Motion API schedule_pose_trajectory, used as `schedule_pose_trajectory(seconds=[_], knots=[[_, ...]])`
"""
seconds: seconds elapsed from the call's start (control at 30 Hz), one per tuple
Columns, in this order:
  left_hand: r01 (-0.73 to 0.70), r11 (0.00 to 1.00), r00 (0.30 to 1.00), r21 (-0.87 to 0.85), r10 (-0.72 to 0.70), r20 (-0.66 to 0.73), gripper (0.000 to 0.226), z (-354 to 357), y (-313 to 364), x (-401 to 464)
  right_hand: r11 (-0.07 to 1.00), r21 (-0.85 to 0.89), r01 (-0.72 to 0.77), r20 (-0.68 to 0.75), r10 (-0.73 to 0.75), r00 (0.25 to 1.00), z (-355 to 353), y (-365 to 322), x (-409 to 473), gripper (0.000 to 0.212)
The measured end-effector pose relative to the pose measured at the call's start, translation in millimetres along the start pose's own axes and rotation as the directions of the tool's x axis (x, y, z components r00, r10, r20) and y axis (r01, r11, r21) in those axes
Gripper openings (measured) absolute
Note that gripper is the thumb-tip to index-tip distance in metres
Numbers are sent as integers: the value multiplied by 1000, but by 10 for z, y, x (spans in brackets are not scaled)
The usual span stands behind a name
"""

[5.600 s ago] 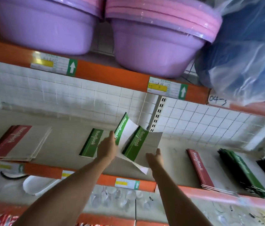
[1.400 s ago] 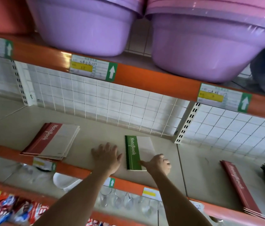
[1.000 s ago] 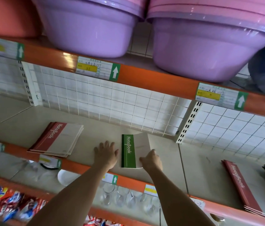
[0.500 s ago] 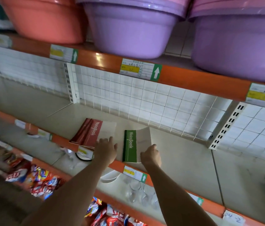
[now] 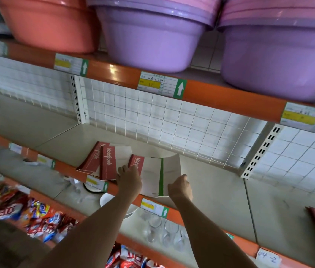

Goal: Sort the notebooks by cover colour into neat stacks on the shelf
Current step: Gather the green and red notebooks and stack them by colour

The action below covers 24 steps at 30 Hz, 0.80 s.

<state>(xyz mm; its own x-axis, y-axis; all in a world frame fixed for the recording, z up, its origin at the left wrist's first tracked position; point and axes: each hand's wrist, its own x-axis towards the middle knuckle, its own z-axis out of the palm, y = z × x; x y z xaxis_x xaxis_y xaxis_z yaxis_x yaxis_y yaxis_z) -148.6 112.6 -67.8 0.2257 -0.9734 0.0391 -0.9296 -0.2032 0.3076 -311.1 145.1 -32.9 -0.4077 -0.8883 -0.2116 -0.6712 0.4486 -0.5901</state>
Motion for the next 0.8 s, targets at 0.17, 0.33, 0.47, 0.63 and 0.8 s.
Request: schedule_pose_trajectory(seconds=[0.17,0.33,0.47,0.63,0.8], knots=[[30,970,998,-242,-44,-52,59,-93,138,47,1000,15,-6,-2,6,1000,-103,92,60,31],[-41,951,999,-306,36,-21,64,-104,326,24,981,192,-37,-30,43,999,-273,223,90,23],[-75,942,997,-327,81,7,65,-89,565,-20,974,222,-47,-119,75,990,-529,449,97,22],[-137,939,987,-317,157,36,71,-141,1111,-133,944,324,-60,-238,143,961,-987,846,89,23],[-229,903,960,-363,270,68,62,-75,1829,-409,915,393,-86,-344,233,909,-1560,1336,-10,22]])
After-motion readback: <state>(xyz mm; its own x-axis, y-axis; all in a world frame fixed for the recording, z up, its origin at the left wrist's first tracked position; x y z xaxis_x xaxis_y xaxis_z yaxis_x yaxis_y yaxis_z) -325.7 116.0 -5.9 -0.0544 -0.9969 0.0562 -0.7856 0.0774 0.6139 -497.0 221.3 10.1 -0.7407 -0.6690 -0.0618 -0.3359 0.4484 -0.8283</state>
